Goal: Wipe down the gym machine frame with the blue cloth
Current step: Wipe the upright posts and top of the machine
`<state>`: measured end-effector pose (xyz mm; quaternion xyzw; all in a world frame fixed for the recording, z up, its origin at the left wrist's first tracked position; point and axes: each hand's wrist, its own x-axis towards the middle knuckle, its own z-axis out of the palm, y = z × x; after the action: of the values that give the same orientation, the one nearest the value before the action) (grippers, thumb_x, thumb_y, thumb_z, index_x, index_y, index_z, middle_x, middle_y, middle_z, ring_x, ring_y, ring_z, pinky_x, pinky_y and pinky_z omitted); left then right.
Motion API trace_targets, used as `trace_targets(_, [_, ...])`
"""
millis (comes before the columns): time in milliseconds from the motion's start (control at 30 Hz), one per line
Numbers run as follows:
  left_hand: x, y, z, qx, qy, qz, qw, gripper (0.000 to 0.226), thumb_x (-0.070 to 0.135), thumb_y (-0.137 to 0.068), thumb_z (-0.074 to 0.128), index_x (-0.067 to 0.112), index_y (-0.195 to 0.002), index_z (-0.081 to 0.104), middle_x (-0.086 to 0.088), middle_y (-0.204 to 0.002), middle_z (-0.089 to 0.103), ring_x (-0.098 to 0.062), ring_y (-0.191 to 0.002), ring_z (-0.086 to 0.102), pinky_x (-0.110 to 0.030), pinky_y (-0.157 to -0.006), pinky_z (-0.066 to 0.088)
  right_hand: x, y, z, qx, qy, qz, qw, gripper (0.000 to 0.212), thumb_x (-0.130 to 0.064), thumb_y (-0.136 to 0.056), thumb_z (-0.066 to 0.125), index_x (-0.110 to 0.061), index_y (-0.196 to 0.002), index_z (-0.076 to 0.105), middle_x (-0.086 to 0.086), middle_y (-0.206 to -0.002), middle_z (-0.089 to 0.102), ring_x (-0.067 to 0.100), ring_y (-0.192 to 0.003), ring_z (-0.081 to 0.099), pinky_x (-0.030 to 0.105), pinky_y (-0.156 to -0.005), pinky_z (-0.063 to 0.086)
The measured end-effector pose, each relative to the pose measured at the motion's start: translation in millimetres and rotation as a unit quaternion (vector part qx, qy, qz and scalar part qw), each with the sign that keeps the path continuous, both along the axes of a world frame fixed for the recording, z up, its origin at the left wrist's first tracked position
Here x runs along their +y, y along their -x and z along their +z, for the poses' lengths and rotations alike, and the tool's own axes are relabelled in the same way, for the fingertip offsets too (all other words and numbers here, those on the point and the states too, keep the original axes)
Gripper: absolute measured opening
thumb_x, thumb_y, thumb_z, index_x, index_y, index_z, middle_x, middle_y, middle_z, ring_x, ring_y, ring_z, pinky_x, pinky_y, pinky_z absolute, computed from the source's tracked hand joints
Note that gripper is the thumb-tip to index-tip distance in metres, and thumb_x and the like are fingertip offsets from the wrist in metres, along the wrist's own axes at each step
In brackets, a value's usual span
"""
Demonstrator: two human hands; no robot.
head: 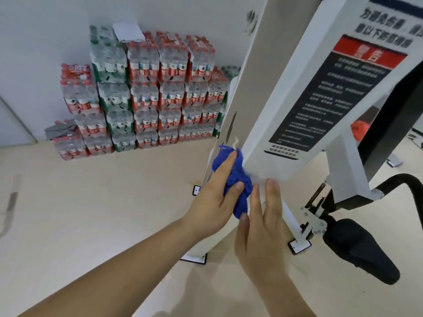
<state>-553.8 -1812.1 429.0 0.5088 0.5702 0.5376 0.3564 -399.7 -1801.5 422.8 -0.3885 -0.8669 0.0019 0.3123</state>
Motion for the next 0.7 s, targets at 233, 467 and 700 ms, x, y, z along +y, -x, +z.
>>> trace_targets(233, [-11, -13, -131, -0.021, 0.093, 0.009, 0.995, 0.064, 0.045, -0.103, 0.042, 0.049, -0.158, 0.009, 0.013, -0.139, 0.058, -0.015, -0.122, 0.06, -0.047, -0.107, 0.046, 0, 1, -77, 0.004, -0.007, -0.01, 1.0, 0.053, -0.004, -0.096, 0.043, 0.009, -0.147, 0.041, 0.024, -0.163, 0.019, 0.045, -0.152, 0.02, 0.05, -0.125, 0.022])
trace_targets(467, [-13, 0, -169, -0.058, 0.108, -0.044, 0.991, 0.061, 0.037, -0.106, 0.042, 0.045, -0.159, 0.014, 0.011, -0.124, 0.066, -0.015, -0.113, 0.064, -0.042, -0.105, 0.049, -8, 3, -147, -0.021, 0.03, -0.017, 0.999, 0.054, -0.011, -0.098, 0.042, 0.003, -0.15, 0.037, 0.017, -0.167, 0.012, 0.045, -0.153, 0.02, 0.055, -0.118, 0.034])
trace_targets(700, [-11, 9, -239, -0.012, 0.053, -0.025, 0.998, 0.066, 0.025, -0.105, 0.046, 0.047, -0.158, 0.015, 0.008, -0.134, 0.061, -0.006, -0.111, 0.061, -0.037, -0.105, 0.049, -4, 14, -214, 0.023, 0.003, -0.031, 0.999, 0.056, 0.001, -0.092, 0.047, 0.011, -0.146, 0.038, 0.025, -0.166, 0.013, 0.05, -0.151, 0.019, 0.044, -0.126, 0.021])
